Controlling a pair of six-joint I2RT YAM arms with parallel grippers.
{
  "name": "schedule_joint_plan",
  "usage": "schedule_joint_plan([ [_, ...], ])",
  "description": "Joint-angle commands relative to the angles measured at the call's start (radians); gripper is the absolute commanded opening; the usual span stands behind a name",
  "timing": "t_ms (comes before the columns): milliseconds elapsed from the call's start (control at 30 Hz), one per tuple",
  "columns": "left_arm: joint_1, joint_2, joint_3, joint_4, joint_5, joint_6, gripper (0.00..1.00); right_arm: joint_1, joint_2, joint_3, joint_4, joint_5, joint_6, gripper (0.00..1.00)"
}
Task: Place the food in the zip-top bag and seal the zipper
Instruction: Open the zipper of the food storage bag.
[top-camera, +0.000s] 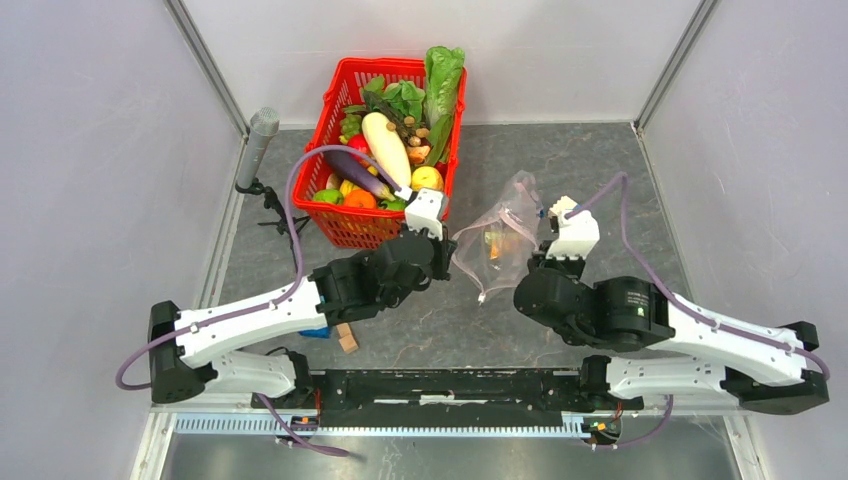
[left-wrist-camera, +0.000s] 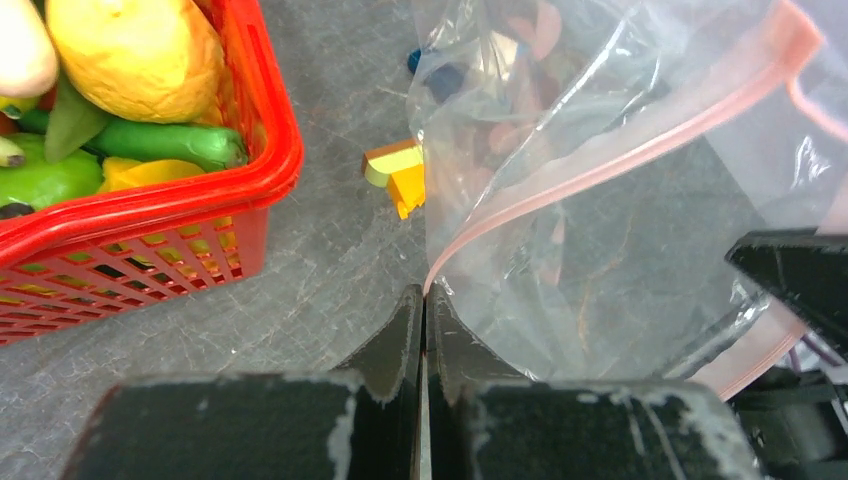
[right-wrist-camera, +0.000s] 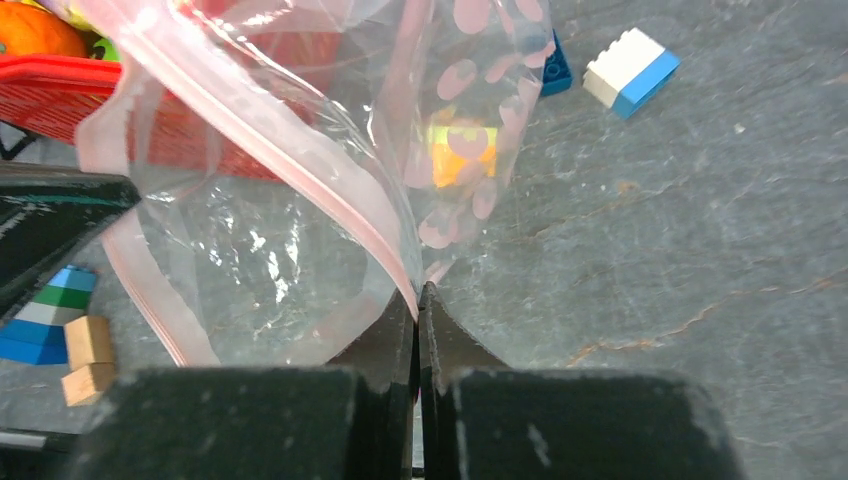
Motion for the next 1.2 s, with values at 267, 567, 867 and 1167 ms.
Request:
schedule_joint_plan([
  [267, 0.139, 0.155, 0.094, -0.034, 0.267, 0.036, 0.02, 0.001, 0.095, 0.234, -0.133, -0.044, -0.221, 0.0],
  [567, 0.179, 0.233, 0.114, -0.016, 0.289, 0.018, 0.02, -0.087, 0.288, 0.241, 0.02, -0.063, -0.416, 0.0],
  [867, 0.222, 0.284, 0.103, 0.002, 0.299, 0.048, 0.21, -0.426, 0.154, -0.012, 0.397, -0.4, -0.661, 0.0],
  [1167, 0.225, 0.222, 0.136, 0.039, 0.395, 0.074, 0.68, -0.552, 0.131, -0.146, 0.607, -0.605, -0.679, 0.0],
])
